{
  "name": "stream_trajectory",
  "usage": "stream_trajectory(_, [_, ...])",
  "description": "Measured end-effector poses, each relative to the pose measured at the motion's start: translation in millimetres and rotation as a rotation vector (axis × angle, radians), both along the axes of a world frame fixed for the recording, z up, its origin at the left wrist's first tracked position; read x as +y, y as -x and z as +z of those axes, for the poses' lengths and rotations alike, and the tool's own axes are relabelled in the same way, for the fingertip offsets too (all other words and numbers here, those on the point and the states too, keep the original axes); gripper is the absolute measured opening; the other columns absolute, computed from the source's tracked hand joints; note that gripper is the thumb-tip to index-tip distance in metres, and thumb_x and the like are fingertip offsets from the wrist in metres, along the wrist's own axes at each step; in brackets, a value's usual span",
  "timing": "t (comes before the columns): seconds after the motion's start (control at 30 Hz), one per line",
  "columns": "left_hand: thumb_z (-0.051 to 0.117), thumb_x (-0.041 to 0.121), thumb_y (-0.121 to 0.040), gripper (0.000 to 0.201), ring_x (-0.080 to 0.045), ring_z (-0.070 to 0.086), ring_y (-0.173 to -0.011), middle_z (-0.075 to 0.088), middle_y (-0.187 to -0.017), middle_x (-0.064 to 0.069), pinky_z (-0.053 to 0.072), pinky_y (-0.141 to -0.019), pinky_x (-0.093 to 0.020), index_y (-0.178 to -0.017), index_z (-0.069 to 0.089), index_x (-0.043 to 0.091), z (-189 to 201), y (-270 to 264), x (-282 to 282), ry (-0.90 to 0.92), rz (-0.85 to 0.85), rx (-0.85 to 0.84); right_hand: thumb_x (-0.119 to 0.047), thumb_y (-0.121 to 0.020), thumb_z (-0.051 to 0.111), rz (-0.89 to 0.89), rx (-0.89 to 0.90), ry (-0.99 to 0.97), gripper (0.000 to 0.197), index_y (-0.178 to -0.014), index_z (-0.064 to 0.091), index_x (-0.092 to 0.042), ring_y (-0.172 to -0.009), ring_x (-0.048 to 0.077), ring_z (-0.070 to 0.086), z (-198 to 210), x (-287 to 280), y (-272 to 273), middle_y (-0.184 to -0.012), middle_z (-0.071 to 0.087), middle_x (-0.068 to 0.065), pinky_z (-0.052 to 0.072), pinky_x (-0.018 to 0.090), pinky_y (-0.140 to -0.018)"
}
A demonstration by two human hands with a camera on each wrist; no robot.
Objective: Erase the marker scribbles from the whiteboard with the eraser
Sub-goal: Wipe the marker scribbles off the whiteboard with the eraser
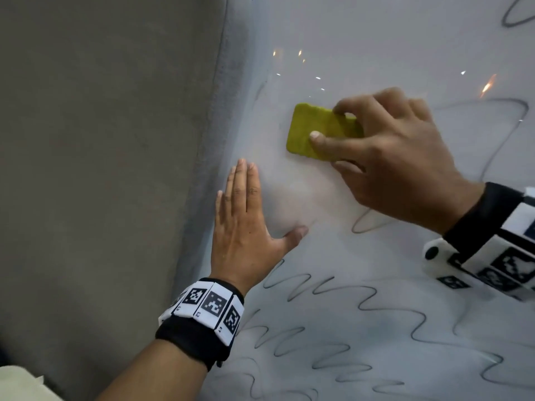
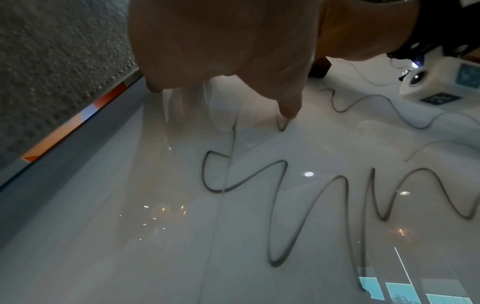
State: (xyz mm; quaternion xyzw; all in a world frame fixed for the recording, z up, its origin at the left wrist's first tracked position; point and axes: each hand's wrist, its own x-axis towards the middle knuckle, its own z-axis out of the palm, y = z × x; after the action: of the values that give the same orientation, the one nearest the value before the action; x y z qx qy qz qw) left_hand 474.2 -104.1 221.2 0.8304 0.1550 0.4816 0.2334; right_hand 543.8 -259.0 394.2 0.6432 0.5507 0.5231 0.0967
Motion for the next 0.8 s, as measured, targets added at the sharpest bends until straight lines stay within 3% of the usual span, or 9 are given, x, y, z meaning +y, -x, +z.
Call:
stream_trajectory(0.1, [0.051,0.083,-0.073,0.122,-0.014,-0.01,-0.151,-0.008,-0.165,-0.002,0.001,-0.123,-0.04,-0.157,-0.002,0.012,-6.0,0.7,-1.6,0.004,-0.008,0.01,-0.025,-0.084,0.065,0.003,-0.02,0.002,0.038,-0.122,0.068,-0.029,-0.103,0.037,0.053,-21.3,1.5,2.5,-0.125,0.06,0.014,0.033,0.042,-0.077])
stream_trajectory(0.27, [0.046,0.088,-0.072,0.125,-0.013,-0.014,-0.15,-0.012,-0.164,-0.003,0.002,-0.123,-0.042,-0.156,-0.007,0.014,-23.5,5.5,-5.9,-0.02,-0.019,0.073,-0.023,-0.085,0.071,-0.017,-0.035,0.244,0.038,-0.122,0.069,-0.028,-0.102,0.035,0.055,-76.2,-5.5,3.3,-0.124,0.059,0.01,0.04,0.043,-0.079])
stream_trajectory(0.37, [0.048,0.089,-0.07,0.126,-0.013,-0.014,-0.15,-0.012,-0.164,-0.003,0.003,-0.123,-0.041,-0.156,-0.008,0.015,-30.9,6.9,-6.7,-0.02,-0.012,0.08,-0.024,-0.087,0.067,0.013,-0.043,0.291,0.036,-0.122,0.069,-0.029,-0.1,0.035,0.056,-68.9,-4.2,3.5,-0.123,0.059,0.011,0.04,0.043,-0.077])
stream_trajectory(0.53, [0.054,0.084,-0.07,0.125,-0.012,-0.011,-0.151,-0.008,-0.165,-0.002,0.001,-0.122,-0.037,-0.156,-0.005,0.015,-39.0,5.9,-9.1,0.01,-0.005,0.056,-0.027,-0.086,0.063,0.024,0.022,0.034,0.037,-0.123,0.068,-0.03,-0.105,0.039,0.052,-32.4,3.2,-0.9,-0.126,0.059,0.014,0.033,0.045,-0.077])
stream_trajectory(0.6, [0.054,0.084,-0.07,0.124,-0.012,-0.01,-0.151,-0.008,-0.165,-0.002,0.002,-0.122,-0.038,-0.156,-0.006,0.017,-43.6,5.1,-10.3,0.021,-0.007,0.044,-0.024,-0.085,0.065,0.031,0.017,0.027,0.038,-0.122,0.069,-0.028,-0.104,0.038,0.052,-53.3,3.2,1.3,-0.126,0.06,0.014,0.032,0.044,-0.076])
stream_trajectory(0.7, [0.05,0.087,-0.071,0.123,-0.012,-0.011,-0.151,-0.011,-0.165,-0.001,0.005,-0.123,-0.041,-0.156,-0.008,0.018,-50.6,4.8,-10.4,0.018,-0.01,0.058,-0.022,-0.086,0.069,0.027,0.001,0.186,0.034,-0.12,0.07,-0.026,-0.101,0.038,0.055,-97.3,-3.2,2.4,-0.125,0.06,0.014,0.036,0.043,-0.077])
stream_trajectory(0.8, [0.047,0.088,-0.072,0.122,-0.012,-0.012,-0.151,-0.011,-0.165,-0.001,0.007,-0.123,-0.043,-0.156,-0.007,0.018,-55.2,4.7,-9.2,0.014,-0.019,0.057,-0.021,-0.085,0.071,0.029,0.019,0.271,0.034,-0.119,0.07,-0.027,-0.102,0.037,0.056,-104.3,-5.8,-0.6,-0.124,0.06,0.012,0.039,0.044,-0.078])
